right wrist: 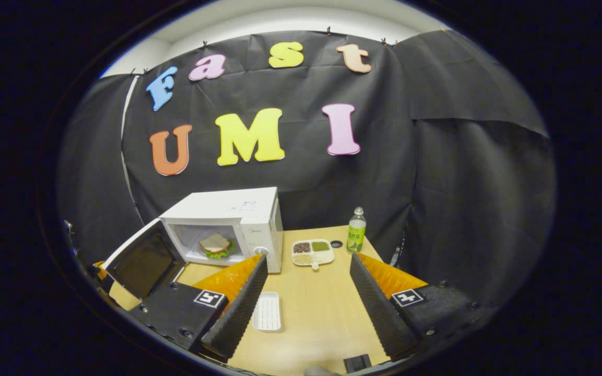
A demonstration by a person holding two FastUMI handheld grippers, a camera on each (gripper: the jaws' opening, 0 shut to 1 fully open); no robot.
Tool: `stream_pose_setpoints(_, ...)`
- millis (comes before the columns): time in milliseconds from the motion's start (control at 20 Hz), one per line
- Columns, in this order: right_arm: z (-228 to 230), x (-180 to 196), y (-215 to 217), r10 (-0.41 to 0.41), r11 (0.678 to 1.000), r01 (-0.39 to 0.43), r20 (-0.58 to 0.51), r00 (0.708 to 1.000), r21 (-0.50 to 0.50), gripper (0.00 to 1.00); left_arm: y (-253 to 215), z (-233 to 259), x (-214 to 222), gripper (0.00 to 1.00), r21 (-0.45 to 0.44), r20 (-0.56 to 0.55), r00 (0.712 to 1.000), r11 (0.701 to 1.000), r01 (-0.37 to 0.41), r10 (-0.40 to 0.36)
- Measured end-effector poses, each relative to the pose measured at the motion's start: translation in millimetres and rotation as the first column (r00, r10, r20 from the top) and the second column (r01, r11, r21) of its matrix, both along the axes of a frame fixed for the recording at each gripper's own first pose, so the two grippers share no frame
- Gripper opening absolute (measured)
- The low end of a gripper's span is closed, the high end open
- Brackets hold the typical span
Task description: Open the microwave oven with the left hand, put the food in, and close the microwave oven.
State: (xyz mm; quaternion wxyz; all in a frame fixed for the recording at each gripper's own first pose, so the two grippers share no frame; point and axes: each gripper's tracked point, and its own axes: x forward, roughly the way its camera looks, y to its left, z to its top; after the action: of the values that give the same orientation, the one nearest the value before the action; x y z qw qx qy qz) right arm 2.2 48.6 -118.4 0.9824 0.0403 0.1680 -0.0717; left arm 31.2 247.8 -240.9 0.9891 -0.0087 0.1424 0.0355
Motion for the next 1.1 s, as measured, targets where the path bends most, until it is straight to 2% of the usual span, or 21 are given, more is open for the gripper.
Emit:
stream_pose_setpoints(50,0.2,-2.6,-1.7,-0.005,1.0,0.005,0.0,1.0,0.005,0.92,-5.2,-3.3,1.5,0.0,-0.003,-0.001,1.0,1.0,0.014,-0.014)
stream_pose_setpoints(350,-9.7,-6.1,-12.7,-0.026,0.999,0.026,-0.015,1.0,0.042,0.92,-36.0,-4.6,0.2,0.0,0.011,-0.019,0.996,0.996,0.092,-0.092)
stream_pose_setpoints(650,-20.5,-2.4,-21.3,-0.02,0.996,0.023,-0.035,0.999,0.082,0.92,-98.5,7.3,-6.5,0.0,0.022,-0.008,0.983,0.983,0.184,-0.184)
stream_pose_setpoints(700,-21.0,-2.1,-23.7,-0.016,0.997,0.018,-0.035,0.999,0.079,1.0,-108.6,6.8,-7.8,0.0,0.022,-0.007,0.98,0.979,0.2,-0.2)
stream_pose_setpoints(750,-20.9,-1.3,-25.4,-0.013,0.997,0.016,-0.036,0.999,0.081,0.92,-119.1,8.0,-6.4,0.0,0.021,-0.007,0.976,0.976,0.217,-0.216)
stream_pose_setpoints(850,-21.9,-0.9,-29.7,-0.006,0.996,0.01,-0.042,0.999,0.094,0.92,-137.5,8.8,-5.5,0.0,0.025,-0.007,0.969,0.969,0.245,-0.245)
stream_pose_setpoints(900,-22.6,-0.1,-31.9,-0.002,0.995,0.006,-0.048,0.999,0.096,1.0,-147.6,11.2,-4.5,0.0,0.027,-0.006,0.966,0.966,0.258,-0.257)
stream_pose_setpoints(1100,-19.6,1.0,-45.7,0.004,0.997,0.0,-0.045,0.999,0.081,1.0,-182.6,13.5,3.4,0.0,0.021,-0.001,0.955,0.955,0.297,-0.297)
